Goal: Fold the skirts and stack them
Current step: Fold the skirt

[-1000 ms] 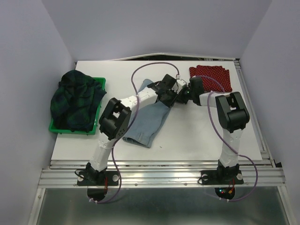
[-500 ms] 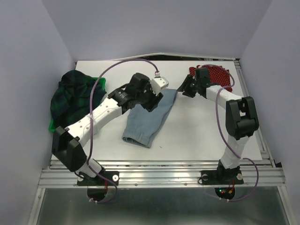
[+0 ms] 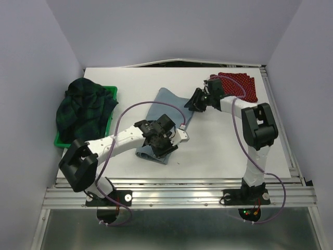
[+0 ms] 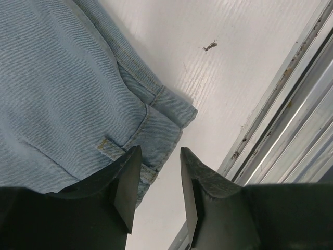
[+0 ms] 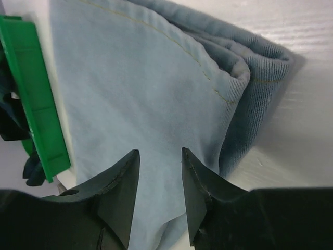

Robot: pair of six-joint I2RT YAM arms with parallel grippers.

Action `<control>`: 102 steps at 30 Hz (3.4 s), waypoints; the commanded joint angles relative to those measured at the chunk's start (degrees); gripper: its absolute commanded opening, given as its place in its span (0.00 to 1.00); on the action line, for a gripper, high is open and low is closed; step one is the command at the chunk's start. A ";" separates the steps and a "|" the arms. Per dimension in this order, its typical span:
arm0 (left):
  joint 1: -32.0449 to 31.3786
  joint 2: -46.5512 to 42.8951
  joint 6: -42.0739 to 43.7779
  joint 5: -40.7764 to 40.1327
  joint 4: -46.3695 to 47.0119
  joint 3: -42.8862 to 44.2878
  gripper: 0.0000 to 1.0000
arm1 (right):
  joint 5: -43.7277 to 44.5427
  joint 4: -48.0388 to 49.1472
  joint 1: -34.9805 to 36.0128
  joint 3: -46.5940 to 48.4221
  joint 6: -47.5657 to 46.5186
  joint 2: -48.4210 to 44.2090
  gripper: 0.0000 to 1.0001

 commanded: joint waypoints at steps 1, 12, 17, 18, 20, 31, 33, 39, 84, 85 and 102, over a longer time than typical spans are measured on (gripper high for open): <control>-1.04 2.77 -0.10 -1.07 -0.09 2.08 0.48 | -2.00 2.11 1.15 -0.60 -0.43 3.73 0.43; -1.40 10.07 -2.65 -0.63 1.14 3.31 0.36 | 1.34 2.12 1.15 -1.14 -2.19 7.69 0.41; -1.40 11.14 -2.91 -0.45 1.93 3.66 0.04 | 1.78 1.94 1.15 -1.05 -2.54 7.52 0.41; -1.40 10.70 -2.74 -0.45 1.67 3.84 0.00 | 1.95 1.85 1.15 -1.05 -2.63 7.43 0.41; -1.40 8.59 -2.12 -0.36 0.80 4.36 0.00 | 1.95 1.85 1.15 -1.13 -2.63 7.51 0.41; -2.36 2.78 1.22 5.52 -5.28 6.74 0.00 | 3.01 1.76 1.15 -1.49 -2.72 8.13 0.41; -2.45 3.92 2.27 6.93 -4.92 6.39 0.00 | 3.18 1.76 1.15 -1.40 -2.81 8.22 0.41; -2.72 9.89 4.64 9.30 -2.55 3.67 0.00 | 4.85 0.89 1.15 0.79 -4.65 8.83 0.41; 40.17 23.09 -21.38 46.30 34.19 -10.85 0.45 | -23.36 -5.07 2.29 1.31 -18.79 12.53 0.69; 40.09 20.39 -17.71 45.44 32.01 -8.58 0.48 | -24.49 -7.53 2.29 3.41 -19.15 11.65 0.69; 8.64 -22.35 26.00 -3.86 16.52 -18.03 0.85 | -28.63 -3.95 9.40 4.05 -16.08 1.89 0.69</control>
